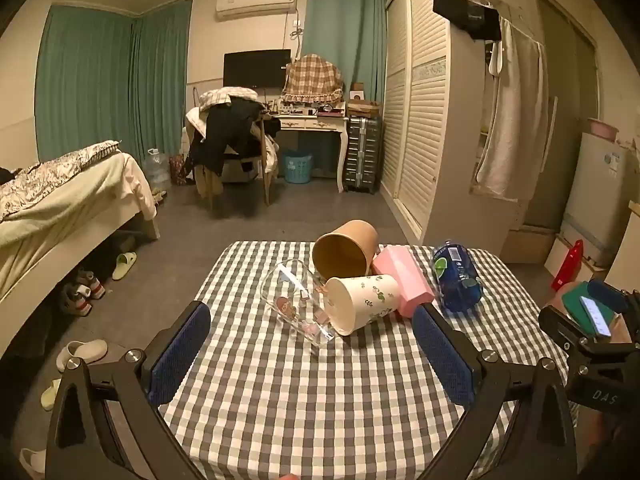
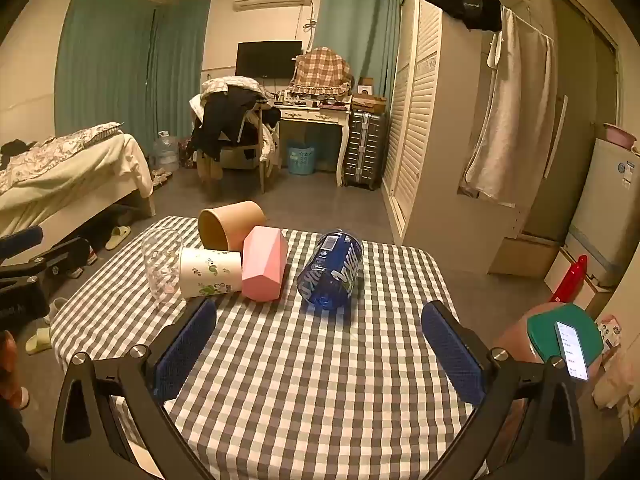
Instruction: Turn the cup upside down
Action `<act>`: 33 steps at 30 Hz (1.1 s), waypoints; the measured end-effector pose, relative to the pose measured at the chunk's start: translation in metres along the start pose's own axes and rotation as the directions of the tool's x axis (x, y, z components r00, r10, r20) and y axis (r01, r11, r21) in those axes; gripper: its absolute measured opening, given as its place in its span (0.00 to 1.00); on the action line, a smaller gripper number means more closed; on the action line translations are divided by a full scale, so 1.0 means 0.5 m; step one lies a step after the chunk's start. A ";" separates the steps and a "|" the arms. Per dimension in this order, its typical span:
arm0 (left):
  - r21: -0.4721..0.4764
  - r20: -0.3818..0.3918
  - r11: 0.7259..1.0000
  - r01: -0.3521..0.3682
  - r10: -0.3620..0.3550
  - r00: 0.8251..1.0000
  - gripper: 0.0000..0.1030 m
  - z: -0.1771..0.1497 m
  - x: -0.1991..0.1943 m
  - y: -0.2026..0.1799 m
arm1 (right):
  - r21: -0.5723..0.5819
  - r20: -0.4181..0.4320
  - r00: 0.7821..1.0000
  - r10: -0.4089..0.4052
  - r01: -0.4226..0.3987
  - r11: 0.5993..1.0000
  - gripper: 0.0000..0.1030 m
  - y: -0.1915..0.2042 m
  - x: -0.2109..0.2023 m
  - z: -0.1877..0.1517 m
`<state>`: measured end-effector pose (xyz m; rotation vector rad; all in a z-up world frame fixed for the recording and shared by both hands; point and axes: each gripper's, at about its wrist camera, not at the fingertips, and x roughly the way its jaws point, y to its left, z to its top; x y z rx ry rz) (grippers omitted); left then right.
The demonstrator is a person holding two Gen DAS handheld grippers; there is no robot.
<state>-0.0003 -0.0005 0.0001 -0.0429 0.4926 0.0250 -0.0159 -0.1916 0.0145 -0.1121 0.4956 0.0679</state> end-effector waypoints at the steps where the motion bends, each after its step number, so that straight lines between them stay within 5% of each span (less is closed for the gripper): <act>1: 0.003 0.006 1.000 -0.002 0.002 1.000 1.00 -0.001 -0.001 0.000 | 0.002 -0.005 1.000 0.001 -0.001 1.000 1.00 0.000 0.000 0.000; 33: -0.016 -0.032 1.000 0.000 0.000 0.999 1.00 -0.003 0.002 0.007 | -0.005 -0.014 1.000 -0.007 0.007 1.000 1.00 0.000 0.002 0.003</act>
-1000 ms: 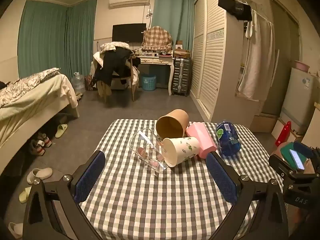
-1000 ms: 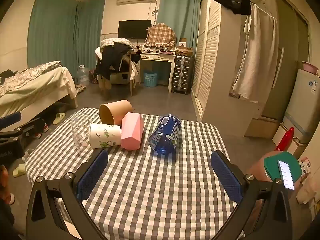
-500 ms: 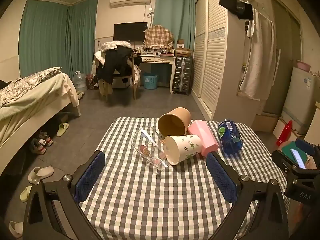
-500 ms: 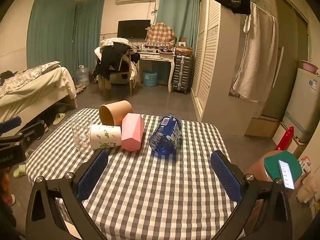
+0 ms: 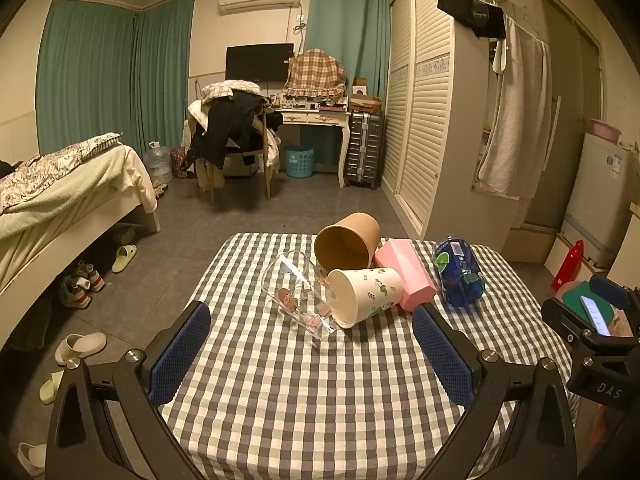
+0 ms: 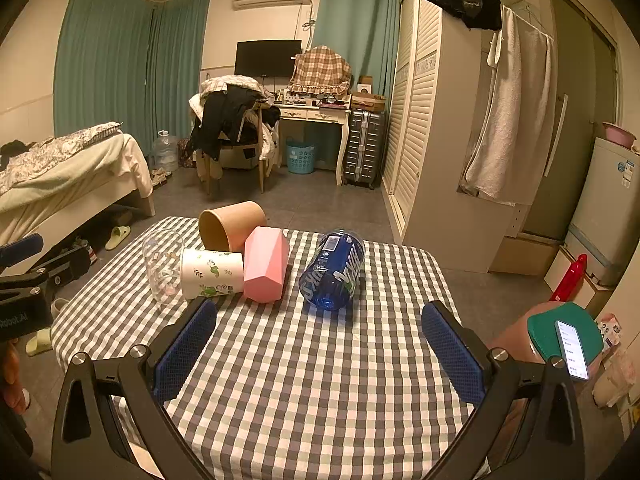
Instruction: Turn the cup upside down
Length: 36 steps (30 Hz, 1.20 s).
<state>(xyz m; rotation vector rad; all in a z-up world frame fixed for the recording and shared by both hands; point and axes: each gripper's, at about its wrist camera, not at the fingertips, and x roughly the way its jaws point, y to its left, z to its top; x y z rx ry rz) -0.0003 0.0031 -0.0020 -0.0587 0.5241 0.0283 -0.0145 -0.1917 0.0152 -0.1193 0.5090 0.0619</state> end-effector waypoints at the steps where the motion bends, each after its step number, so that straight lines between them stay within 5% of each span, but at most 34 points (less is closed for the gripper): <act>1: -0.001 0.000 1.000 -0.001 0.001 1.000 1.00 0.000 0.001 0.000 | 0.000 0.001 1.000 -0.001 0.001 1.000 1.00 0.000 0.000 0.000; 36: 0.000 -0.001 1.000 -0.001 0.001 1.000 1.00 0.000 0.001 0.001 | 0.007 0.001 1.000 -0.003 0.003 1.000 1.00 -0.001 -0.005 -0.003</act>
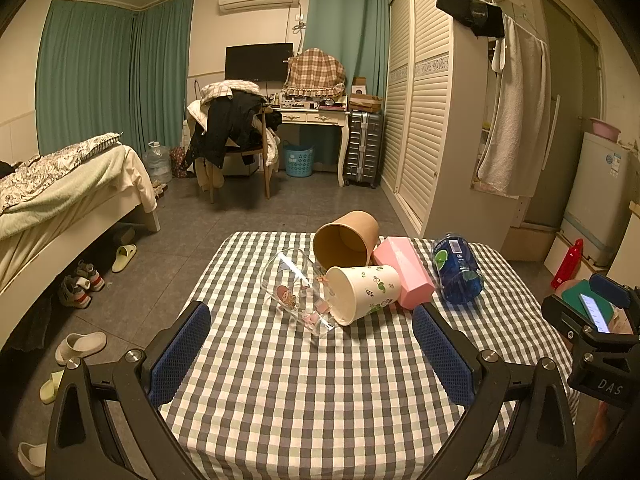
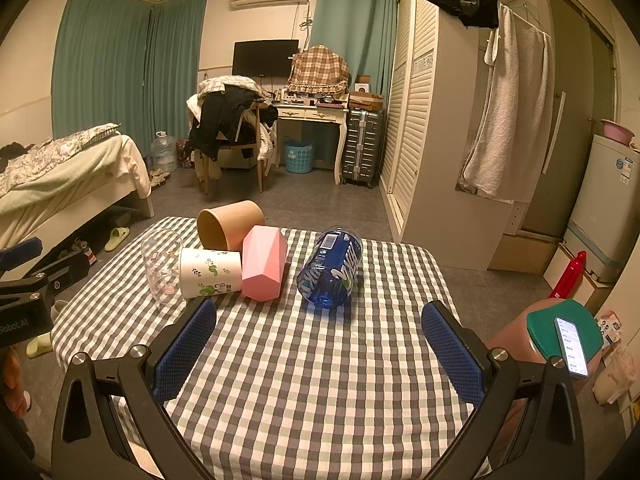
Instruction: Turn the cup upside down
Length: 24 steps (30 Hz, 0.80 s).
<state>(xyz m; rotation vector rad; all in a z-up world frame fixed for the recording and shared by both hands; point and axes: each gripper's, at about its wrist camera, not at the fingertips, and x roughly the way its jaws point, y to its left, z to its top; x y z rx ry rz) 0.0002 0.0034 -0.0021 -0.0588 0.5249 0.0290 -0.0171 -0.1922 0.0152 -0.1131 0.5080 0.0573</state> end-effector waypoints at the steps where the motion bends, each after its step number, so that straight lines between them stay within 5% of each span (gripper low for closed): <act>1: -0.001 -0.001 1.000 0.000 0.000 1.000 1.00 0.000 0.000 0.000 | 0.000 0.001 1.000 0.000 0.000 1.000 1.00 0.000 0.000 0.000; 24: 0.004 -0.017 1.000 0.016 -0.016 1.000 1.00 -0.016 0.012 -0.014 | 0.005 0.006 1.000 -0.003 0.003 1.000 1.00 -0.003 -0.002 -0.005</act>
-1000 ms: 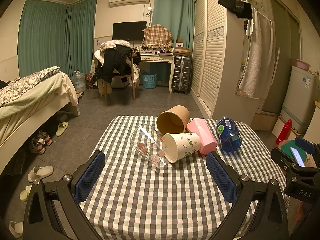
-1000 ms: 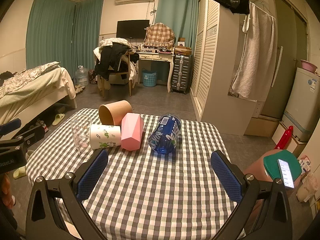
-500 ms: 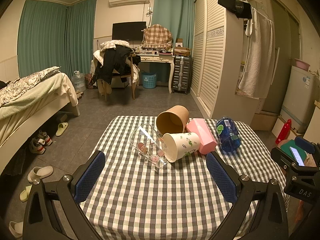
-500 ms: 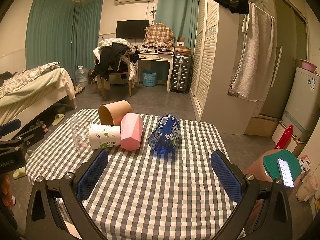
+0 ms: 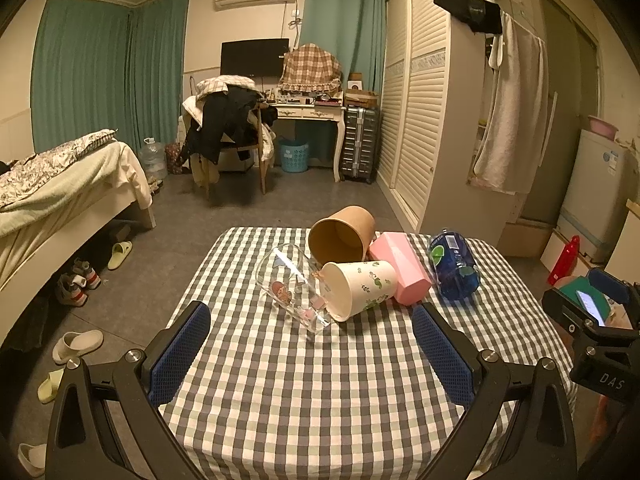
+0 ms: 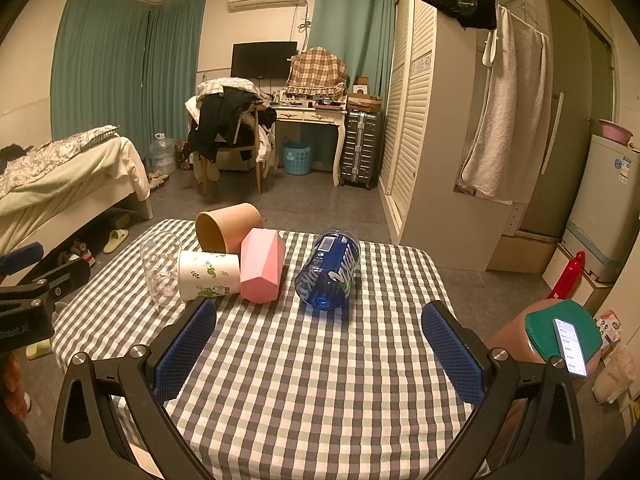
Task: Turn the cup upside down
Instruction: 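Reach the left gripper to the brown kraft cup and grasp it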
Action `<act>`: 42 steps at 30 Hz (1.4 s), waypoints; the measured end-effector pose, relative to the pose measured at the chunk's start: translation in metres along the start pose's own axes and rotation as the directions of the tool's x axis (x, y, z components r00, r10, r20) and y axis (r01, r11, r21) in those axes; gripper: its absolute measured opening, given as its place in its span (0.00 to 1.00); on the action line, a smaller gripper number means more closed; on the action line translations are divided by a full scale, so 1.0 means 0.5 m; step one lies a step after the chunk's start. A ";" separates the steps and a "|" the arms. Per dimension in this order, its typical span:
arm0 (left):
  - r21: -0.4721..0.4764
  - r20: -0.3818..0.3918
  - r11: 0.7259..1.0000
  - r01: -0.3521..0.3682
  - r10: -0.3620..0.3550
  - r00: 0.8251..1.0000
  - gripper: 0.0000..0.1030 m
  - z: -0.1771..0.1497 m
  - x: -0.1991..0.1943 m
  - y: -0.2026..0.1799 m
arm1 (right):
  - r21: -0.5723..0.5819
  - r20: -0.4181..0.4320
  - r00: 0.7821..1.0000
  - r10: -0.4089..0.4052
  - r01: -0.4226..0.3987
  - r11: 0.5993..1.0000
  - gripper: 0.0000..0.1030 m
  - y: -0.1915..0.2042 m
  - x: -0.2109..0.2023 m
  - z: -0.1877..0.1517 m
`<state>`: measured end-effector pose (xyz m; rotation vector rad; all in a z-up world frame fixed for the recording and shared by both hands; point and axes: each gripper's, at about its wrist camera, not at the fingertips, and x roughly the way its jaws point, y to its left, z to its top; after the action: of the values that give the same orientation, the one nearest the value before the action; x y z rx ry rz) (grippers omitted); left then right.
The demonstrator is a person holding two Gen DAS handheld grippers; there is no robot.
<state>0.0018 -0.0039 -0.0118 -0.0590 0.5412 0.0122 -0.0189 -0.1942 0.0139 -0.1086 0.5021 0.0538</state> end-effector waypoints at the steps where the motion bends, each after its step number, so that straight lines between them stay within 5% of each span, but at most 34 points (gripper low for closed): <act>1: 0.003 -0.003 1.000 0.004 -0.004 1.000 1.00 0.001 0.005 -0.001 | 0.000 0.001 1.000 -0.002 0.002 1.000 1.00 0.001 0.000 0.001; 12: 0.037 -0.055 0.993 0.113 -0.111 0.992 1.00 0.108 0.109 -0.001 | -0.019 -0.025 1.000 0.001 -0.002 1.000 1.00 -0.010 0.043 0.021; 23: 0.114 -0.235 0.980 0.165 -0.134 0.963 1.00 0.238 0.370 -0.025 | -0.056 -0.026 1.000 0.006 -0.008 0.998 1.00 -0.043 0.181 0.133; 26: 0.150 -0.328 0.971 0.184 -0.127 0.936 1.00 0.254 0.447 -0.041 | -0.064 -0.040 0.999 0.001 -0.004 0.998 1.00 -0.042 0.231 0.144; 27: 0.168 -0.383 0.962 0.215 -0.137 0.914 1.00 0.258 0.478 -0.050 | -0.064 -0.047 0.999 0.002 -0.005 0.998 1.00 -0.041 0.247 0.144; 32: 0.213 -0.501 0.940 0.267 -0.129 0.856 1.00 0.257 0.563 -0.081 | -0.047 -0.103 0.994 0.033 -0.038 0.998 1.00 -0.037 0.304 0.129; 42: 0.256 -0.612 0.925 0.281 -0.069 0.788 0.94 0.210 0.662 -0.107 | -0.048 -0.128 0.991 0.032 -0.039 0.998 1.00 -0.046 0.350 0.111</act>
<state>0.3409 -0.0524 -0.0894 0.2319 1.1665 -0.2968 0.1623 -0.2061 -0.0202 -0.1536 0.6299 0.0949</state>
